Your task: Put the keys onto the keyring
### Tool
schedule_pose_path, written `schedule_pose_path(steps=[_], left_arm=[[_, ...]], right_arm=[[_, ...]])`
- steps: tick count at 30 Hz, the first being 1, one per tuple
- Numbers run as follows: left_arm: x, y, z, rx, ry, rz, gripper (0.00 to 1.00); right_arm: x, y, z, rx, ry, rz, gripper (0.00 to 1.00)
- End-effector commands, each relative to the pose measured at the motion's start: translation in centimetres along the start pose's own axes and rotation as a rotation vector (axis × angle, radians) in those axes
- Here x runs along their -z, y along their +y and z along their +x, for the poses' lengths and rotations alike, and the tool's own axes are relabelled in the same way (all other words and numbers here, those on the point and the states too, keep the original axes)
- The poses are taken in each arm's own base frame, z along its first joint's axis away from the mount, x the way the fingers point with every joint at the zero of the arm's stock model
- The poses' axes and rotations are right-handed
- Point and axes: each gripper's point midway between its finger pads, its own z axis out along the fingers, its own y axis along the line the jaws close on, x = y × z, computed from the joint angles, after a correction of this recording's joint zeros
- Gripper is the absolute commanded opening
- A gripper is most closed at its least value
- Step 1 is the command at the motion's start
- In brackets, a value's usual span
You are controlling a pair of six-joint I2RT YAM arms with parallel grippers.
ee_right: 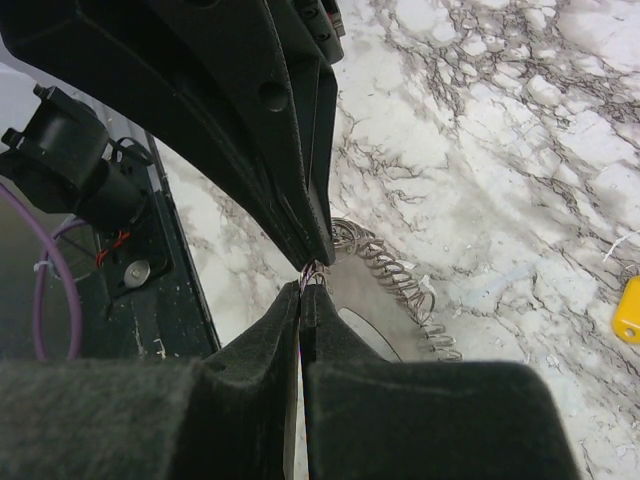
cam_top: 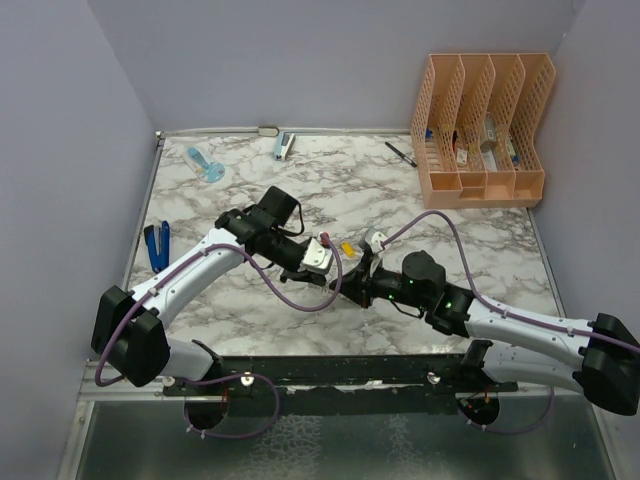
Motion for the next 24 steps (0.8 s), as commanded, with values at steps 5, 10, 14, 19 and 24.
schedule_pose_path(steps=[5,10,14,19,24], left_arm=[[-0.1,-1.6,-0.5,0.048,-0.037,0.048,0.0],[-0.1,-1.4,-0.3,0.087,-0.02,0.043,0.0],[0.1,-1.1,-0.4,0.078,-0.011,0.031,0.0],[0.4,-0.9,-0.6,0.049,-0.005,0.009,0.0],[0.5,-0.8,-0.8,0.042,-0.006,0.005,0.0]], right_arm=[[0.5,0.0,-3.1,0.034,-0.091,0.019,0.01],[0.9,-0.2,-3.0,0.028,-0.09,0.032,0.01],[1.3,-0.4,-2.6,0.025,-0.082,0.046,0.01],[2.3,-0.7,-2.2,0.021,-0.09,0.069,0.01],[3.0,-0.8,-1.9,0.016,-0.087,0.079,0.01]])
